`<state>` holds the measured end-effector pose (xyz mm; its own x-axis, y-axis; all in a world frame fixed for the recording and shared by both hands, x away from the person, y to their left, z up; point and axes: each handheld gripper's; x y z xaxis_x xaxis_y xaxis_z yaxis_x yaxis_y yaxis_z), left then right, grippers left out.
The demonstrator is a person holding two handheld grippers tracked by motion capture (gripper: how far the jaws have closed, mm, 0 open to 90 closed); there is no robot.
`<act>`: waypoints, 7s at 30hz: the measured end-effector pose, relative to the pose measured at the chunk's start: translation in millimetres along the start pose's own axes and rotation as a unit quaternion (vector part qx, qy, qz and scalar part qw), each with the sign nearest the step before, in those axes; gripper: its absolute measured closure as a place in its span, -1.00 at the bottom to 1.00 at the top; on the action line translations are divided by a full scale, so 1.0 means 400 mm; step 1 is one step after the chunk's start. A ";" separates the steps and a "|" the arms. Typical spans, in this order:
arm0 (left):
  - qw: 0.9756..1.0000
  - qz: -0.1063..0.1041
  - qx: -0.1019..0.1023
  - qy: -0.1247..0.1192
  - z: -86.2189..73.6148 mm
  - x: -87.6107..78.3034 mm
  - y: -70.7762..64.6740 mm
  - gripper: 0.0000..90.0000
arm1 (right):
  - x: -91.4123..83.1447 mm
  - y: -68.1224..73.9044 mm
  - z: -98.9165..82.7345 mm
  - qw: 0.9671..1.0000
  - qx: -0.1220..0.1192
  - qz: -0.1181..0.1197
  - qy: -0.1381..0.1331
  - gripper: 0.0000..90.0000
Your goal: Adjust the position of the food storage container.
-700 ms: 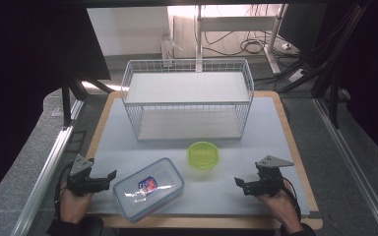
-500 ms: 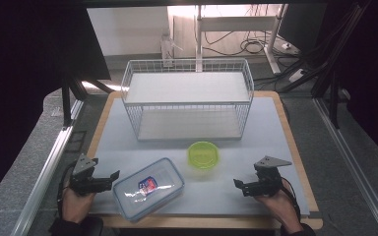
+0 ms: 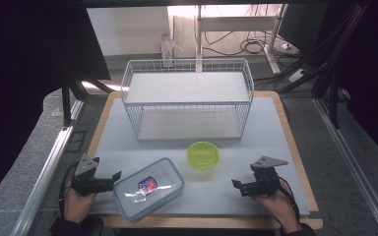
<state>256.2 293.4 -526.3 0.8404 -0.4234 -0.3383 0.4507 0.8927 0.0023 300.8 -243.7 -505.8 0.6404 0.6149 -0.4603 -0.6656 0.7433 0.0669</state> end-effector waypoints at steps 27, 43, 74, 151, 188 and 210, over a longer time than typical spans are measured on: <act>1.000 0.010 0.012 0.013 -0.002 0.000 -0.007 -0.96 | 0.036 0.021 0.124 0.998 -0.046 0.043 0.020 0.37; 1.000 0.009 0.008 0.014 -0.002 0.000 -0.006 -0.94 | 0.122 0.071 0.228 0.995 -0.069 0.073 -0.001 0.96; 1.000 0.003 0.002 0.012 -0.004 0.001 -0.002 -0.94 | 0.361 0.212 0.245 0.984 -0.105 0.143 0.035 0.99; 0.997 -0.021 -0.073 0.028 -0.007 -0.077 0.001 -0.74 | 0.025 -0.025 0.121 0.999 -0.043 -0.018 -0.001 0.13; 0.988 -0.103 -0.064 0.091 -0.021 -0.155 -0.080 1.00 | 0.054 0.085 0.089 0.998 -0.039 0.052 -0.009 -0.41; 0.985 -0.106 -0.072 0.118 0.006 0.002 -0.126 1.00 | 0.068 0.139 0.082 0.995 -0.037 0.097 0.004 -0.19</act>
<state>235.0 247.8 -524.6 0.6312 -0.5706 -0.5253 0.5468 0.8078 -0.2204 293.6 -177.0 -485.4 0.4939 0.7429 -0.4518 -0.8034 0.5887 0.0897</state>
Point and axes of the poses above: each handheld gripper's, and its own axes: x roughly forward along the jaws, z roughly out of its top, y roughly to its left, and after that the axes turned 14 degrees about -y, right-handed
